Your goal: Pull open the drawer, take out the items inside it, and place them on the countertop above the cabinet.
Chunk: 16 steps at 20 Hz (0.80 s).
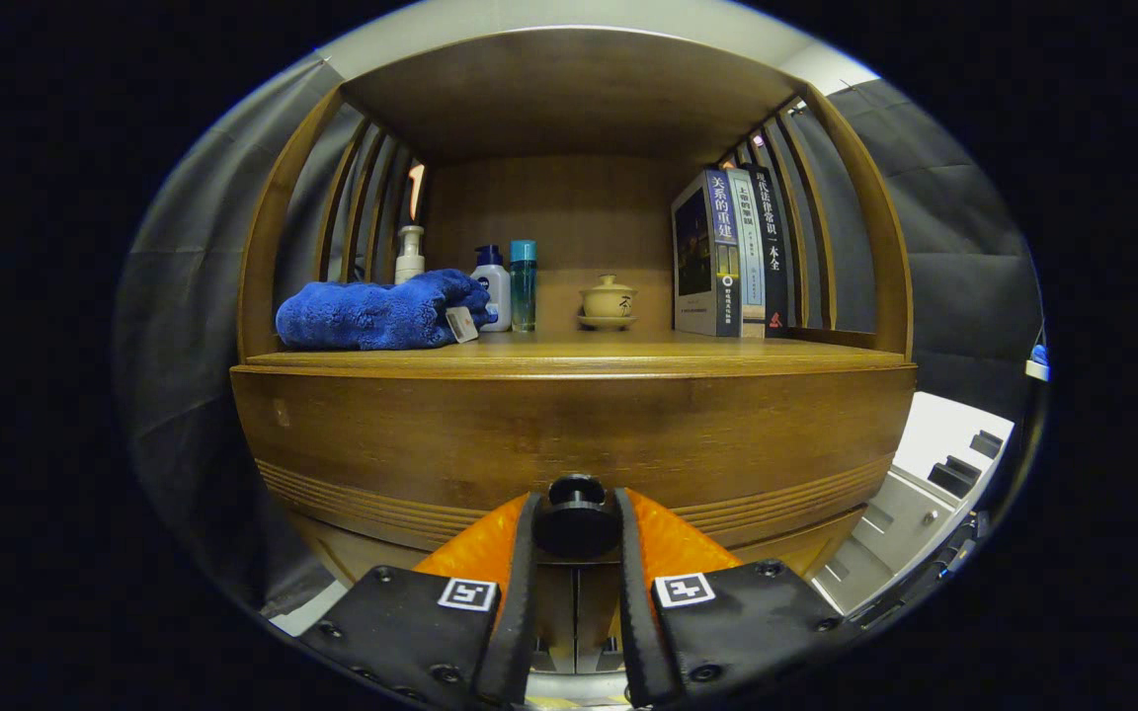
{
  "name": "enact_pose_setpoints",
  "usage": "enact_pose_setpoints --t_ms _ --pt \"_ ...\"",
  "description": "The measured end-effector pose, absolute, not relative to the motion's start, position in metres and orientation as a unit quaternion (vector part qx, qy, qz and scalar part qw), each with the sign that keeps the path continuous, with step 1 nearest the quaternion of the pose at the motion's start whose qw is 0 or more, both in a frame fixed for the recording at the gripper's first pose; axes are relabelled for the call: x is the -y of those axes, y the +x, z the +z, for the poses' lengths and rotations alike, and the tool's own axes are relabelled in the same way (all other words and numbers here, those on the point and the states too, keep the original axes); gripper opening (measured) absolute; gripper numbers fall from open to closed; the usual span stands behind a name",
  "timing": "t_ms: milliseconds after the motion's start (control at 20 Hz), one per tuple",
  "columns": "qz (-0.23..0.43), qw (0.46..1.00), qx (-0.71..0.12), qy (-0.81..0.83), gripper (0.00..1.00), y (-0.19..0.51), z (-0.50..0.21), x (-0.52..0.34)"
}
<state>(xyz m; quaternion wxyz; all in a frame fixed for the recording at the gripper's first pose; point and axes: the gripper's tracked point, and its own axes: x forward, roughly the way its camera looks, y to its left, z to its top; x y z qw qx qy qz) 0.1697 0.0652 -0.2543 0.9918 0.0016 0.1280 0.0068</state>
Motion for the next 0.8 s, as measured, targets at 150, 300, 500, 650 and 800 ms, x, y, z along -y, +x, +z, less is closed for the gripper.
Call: enact_pose_setpoints --t_ms 150,300,500,650,800 --pt "0.005 0.991 -0.132 0.006 0.45 0.17 -0.254 -0.065" --pt "0.006 0.991 -0.135 0.008 0.45 0.166 -0.254 -0.065" --pt "0.006 0.991 -0.132 -0.006 0.45 0.154 -0.252 -0.064" --pt "0.006 0.991 -0.133 -0.016 0.45 0.143 -0.25 -0.064" --pt "0.007 0.991 -0.132 -0.016 0.45 0.131 -0.248 -0.065"
